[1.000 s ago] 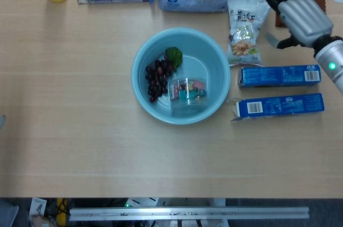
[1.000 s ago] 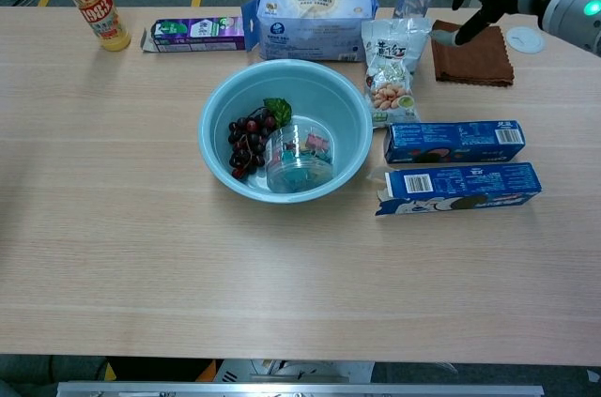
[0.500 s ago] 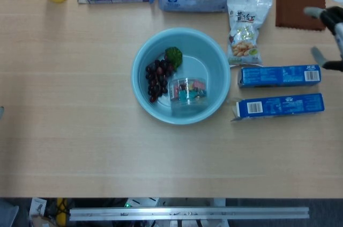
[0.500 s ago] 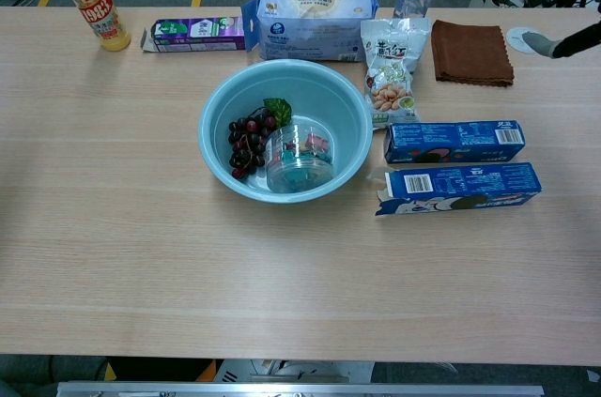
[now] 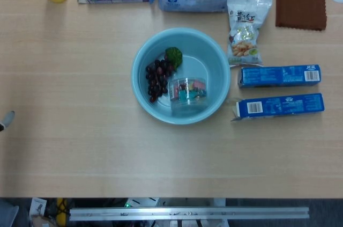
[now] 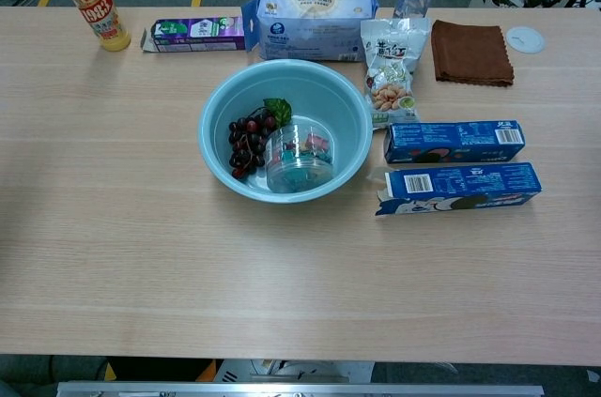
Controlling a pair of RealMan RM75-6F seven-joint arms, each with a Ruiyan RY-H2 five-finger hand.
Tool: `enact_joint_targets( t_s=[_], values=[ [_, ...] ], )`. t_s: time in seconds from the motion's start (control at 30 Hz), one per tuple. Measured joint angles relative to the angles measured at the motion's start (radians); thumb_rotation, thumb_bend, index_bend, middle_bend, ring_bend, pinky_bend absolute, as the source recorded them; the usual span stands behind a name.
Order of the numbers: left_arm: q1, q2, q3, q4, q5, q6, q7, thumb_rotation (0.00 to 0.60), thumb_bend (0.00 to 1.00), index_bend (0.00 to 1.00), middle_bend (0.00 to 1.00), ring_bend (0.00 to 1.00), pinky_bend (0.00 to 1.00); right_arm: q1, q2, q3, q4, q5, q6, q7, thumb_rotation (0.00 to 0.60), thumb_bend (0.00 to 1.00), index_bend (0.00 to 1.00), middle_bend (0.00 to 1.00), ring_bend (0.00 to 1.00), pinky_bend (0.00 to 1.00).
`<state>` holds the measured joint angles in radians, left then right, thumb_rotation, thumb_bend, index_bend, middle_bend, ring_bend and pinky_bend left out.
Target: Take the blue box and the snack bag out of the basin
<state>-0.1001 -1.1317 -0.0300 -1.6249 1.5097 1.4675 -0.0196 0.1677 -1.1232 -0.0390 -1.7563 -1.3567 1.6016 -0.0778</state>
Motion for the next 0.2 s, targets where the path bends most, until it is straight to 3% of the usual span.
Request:
enact_joint_targets(
  t_s=[0.2],
  values=[
    [0.006, 0.002, 0.002, -0.015, 0.002, 0.010, 0.016, 0.600, 0.19, 0.02, 0.10, 0.07, 0.05, -0.020, 0.011, 0.011, 0.011, -0.021, -0.014, 0.042, 0.600, 0.31, 0.32, 0.37, 0.29, 0.39]
  ],
)
